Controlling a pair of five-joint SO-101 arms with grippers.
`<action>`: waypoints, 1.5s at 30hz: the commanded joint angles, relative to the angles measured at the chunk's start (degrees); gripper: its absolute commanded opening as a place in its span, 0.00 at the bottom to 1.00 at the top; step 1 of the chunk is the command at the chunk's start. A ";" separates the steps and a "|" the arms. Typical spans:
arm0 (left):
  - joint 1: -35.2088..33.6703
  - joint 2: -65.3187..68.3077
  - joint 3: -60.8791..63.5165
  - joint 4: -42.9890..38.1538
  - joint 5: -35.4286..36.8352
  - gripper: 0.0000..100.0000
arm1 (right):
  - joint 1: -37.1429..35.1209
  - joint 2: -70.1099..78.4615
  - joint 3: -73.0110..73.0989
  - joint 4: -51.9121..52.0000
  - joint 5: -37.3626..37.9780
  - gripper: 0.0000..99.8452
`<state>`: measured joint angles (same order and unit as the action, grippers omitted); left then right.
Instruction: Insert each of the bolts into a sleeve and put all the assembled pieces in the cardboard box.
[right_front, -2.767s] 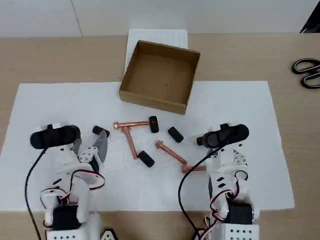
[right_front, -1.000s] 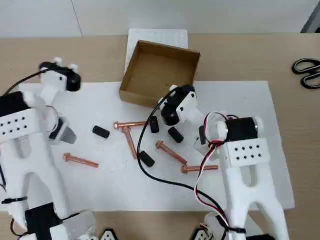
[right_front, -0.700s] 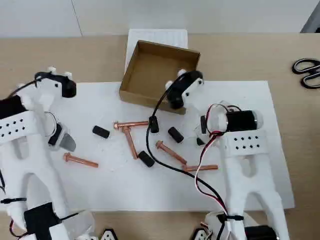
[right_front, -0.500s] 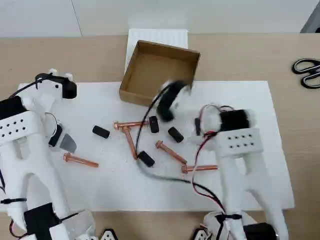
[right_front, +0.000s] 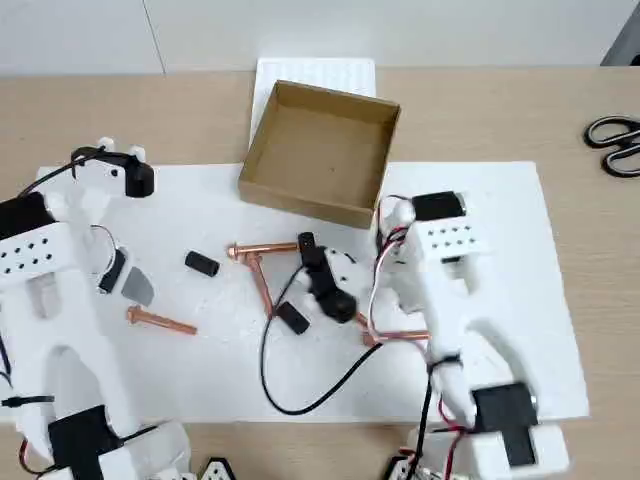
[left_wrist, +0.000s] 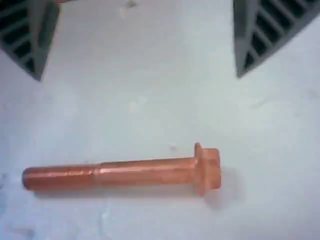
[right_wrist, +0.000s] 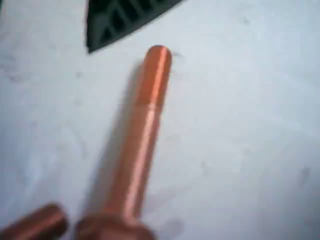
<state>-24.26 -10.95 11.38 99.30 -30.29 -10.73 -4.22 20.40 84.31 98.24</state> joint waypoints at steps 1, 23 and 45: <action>2.81 -2.02 0.92 -0.35 5.10 0.24 | 5.49 2.15 -2.37 1.54 8.18 0.20; 8.70 -2.29 5.67 -2.11 11.87 0.24 | 5.76 7.96 -6.33 -9.80 9.76 0.20; 5.98 -2.37 5.23 -3.43 14.86 0.24 | 3.65 25.36 -15.21 -11.82 -5.19 0.01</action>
<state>-16.53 -10.95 17.27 96.57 -17.27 -7.03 20.48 5.89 71.38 96.04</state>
